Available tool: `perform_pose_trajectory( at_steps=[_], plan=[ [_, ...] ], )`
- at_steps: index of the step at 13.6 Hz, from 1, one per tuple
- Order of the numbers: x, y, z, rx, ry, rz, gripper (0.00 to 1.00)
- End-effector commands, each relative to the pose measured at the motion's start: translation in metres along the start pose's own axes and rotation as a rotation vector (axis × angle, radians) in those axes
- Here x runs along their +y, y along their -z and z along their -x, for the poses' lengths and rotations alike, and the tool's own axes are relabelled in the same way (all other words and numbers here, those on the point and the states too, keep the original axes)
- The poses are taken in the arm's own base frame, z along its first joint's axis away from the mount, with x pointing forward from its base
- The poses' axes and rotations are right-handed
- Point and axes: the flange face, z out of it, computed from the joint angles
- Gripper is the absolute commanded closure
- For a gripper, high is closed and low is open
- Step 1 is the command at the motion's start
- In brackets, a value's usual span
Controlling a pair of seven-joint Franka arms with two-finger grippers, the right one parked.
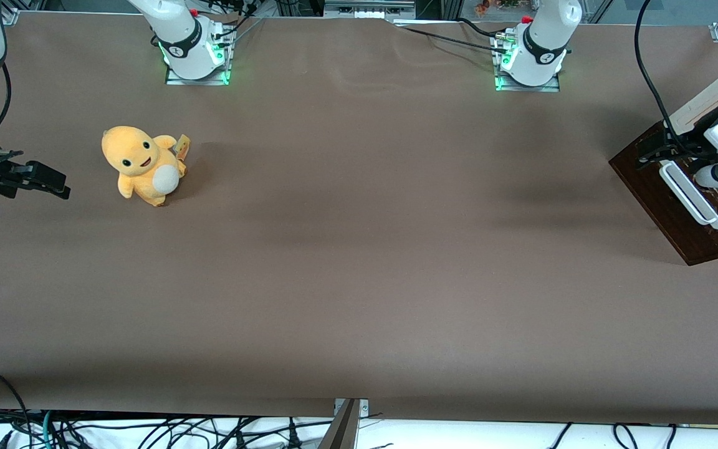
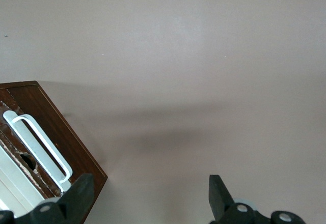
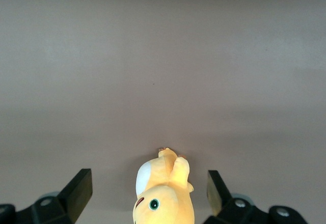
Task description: Open lower drawer with left arm only
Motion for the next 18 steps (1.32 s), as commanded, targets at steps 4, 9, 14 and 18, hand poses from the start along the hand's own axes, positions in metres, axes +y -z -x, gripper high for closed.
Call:
perform_pose_trajectory(
  at_steps=[4,9,14,18],
  plan=[
    [0.0021,0.0012,0.0025,0.012,-0.022,0.002,0.0],
    [0.0012,0.0012,0.0026,0.012,-0.021,0.002,0.0],
    [-0.0013,0.0009,0.0031,0.009,-0.016,0.003,0.0],
    [-0.0013,0.0007,0.0028,0.008,-0.016,0.003,0.0]
  ],
)
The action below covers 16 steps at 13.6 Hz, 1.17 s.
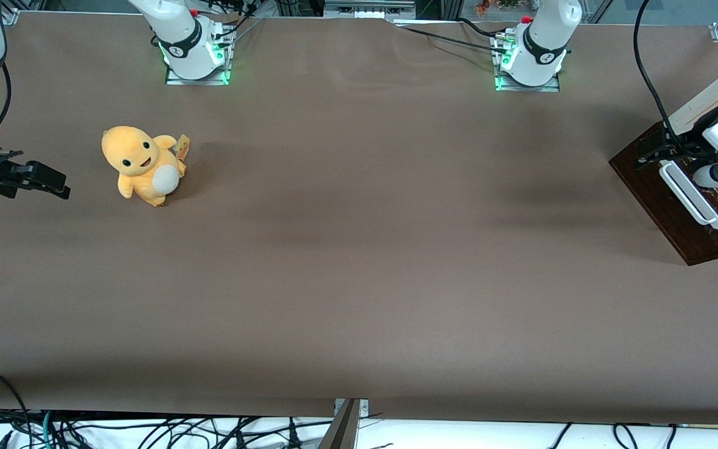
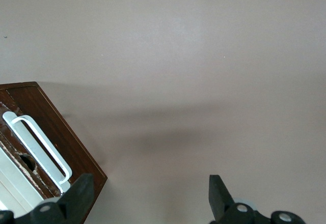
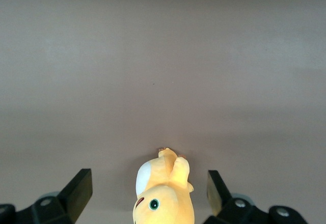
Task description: Open lower drawer with left arm only
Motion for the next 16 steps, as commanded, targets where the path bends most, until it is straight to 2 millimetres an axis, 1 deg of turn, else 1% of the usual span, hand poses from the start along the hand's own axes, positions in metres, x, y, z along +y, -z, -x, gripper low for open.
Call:
perform_pose_trajectory(
  at_steps=[1,13,14,16],
  plan=[
    [-0.001,0.001,0.003,0.006,-0.016,0.003,0.0],
    [-0.001,0.0,0.002,0.005,-0.016,0.001,0.0],
    [-0.002,-0.001,0.002,0.003,-0.014,-0.002,0.0],
    [-0.003,-0.012,-0.003,-0.018,0.002,-0.006,0.0]
  ],
)
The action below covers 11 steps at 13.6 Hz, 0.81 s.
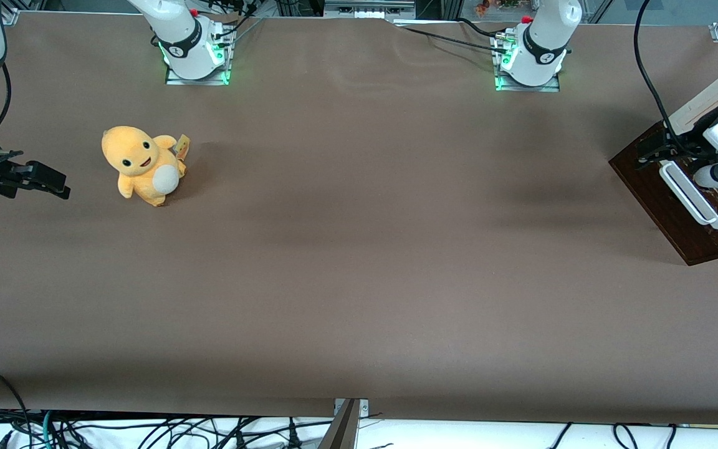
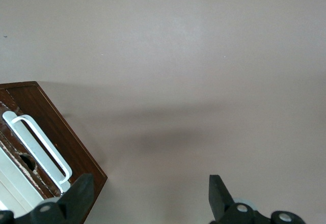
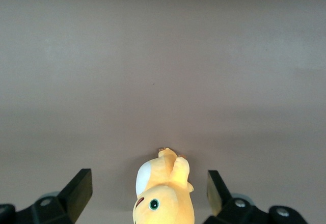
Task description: Open lower drawer with left arm only
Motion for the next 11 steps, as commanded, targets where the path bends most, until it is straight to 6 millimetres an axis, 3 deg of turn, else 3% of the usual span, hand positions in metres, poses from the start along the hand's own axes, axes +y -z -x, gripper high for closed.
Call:
perform_pose_trajectory(
  at_steps=[1,6,11],
  plan=[
    [-0.003,-0.017,-0.006,-0.027,0.043,-0.008,0.0],
    [-0.009,-0.082,-0.033,-0.142,0.237,-0.055,0.0],
    [-0.036,-0.192,-0.053,-0.389,0.19,-0.346,0.0]
  ],
)
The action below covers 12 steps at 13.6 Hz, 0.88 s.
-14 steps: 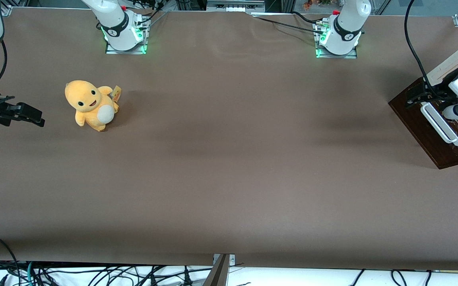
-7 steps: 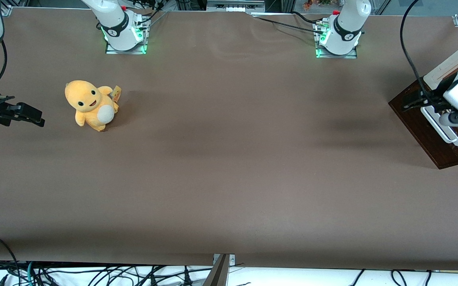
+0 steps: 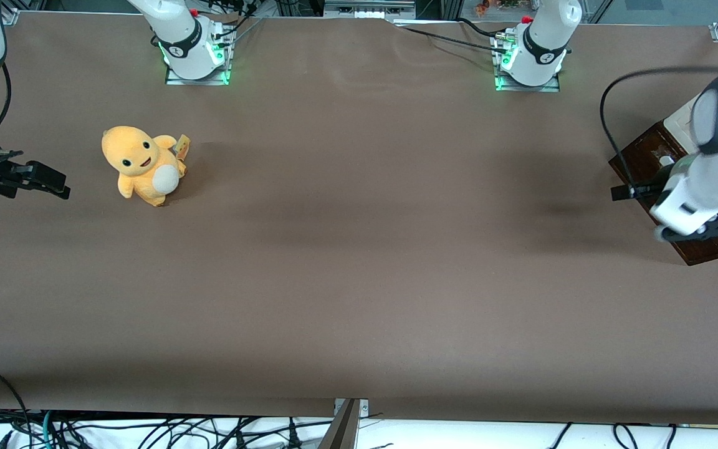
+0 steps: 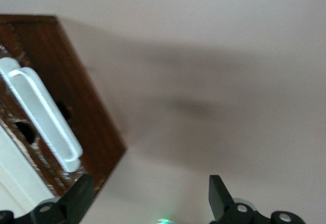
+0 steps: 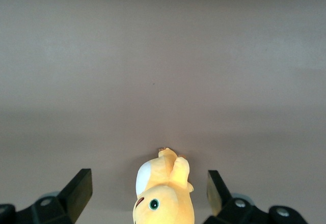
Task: Open lower drawer with left arm only
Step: 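Lower the left gripper to the lower drawer's white handle and grasp it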
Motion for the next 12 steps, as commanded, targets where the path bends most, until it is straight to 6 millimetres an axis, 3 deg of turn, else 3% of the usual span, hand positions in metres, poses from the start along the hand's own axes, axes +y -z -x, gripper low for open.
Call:
perform_pose_trajectory(
  at_steps=[1,7,12],
  plan=[
    [0.005,-0.045,-0.022,-0.113,-0.017,-0.185,0.0],
    [0.002,-0.145,-0.053,-0.36,-0.074,-0.582,0.0],
    [0.003,-0.189,-0.069,-0.37,0.029,-0.787,0.0]
  ],
)
